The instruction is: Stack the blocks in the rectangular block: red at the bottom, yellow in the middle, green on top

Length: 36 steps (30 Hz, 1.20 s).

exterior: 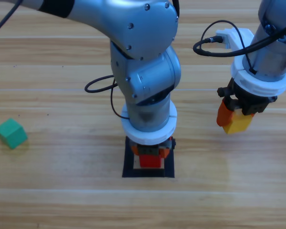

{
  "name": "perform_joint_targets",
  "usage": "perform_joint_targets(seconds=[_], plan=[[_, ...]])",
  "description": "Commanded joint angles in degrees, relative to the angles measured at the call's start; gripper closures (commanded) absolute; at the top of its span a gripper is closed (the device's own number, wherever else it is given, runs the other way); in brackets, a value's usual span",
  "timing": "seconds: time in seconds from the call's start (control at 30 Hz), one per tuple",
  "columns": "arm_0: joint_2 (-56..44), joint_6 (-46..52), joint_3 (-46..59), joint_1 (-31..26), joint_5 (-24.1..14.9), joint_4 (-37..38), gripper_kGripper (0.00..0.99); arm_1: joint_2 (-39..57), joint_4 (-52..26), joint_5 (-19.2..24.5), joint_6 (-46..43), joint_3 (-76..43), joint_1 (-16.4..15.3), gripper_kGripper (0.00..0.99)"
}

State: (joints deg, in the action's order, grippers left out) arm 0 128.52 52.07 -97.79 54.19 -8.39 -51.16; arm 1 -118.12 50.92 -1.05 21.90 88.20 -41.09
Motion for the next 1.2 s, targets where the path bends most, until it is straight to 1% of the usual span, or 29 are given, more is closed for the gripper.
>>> perform_joint_targets(seconds=[0.03, 1.1, 1.2], plan=[[2.6, 0.6, -0.2, -1.3, -1.0, 0.0, 0.949, -0.4, -1.0, 1.1, -0.5, -0.6, -1.4, 0.915], [4.6, 0.9, -2.0, -1.2, -2.1, 0.0, 0.944, -0.1, -1.1, 1.1, -1.1, -0.6, -1.4, 0.916], [4.6, 1.3, -1.9, -1.2, -2.3, 0.0, 0.932, -0.1, -1.1, 1.1, -1.1, -0.6, -1.4, 0.916]])
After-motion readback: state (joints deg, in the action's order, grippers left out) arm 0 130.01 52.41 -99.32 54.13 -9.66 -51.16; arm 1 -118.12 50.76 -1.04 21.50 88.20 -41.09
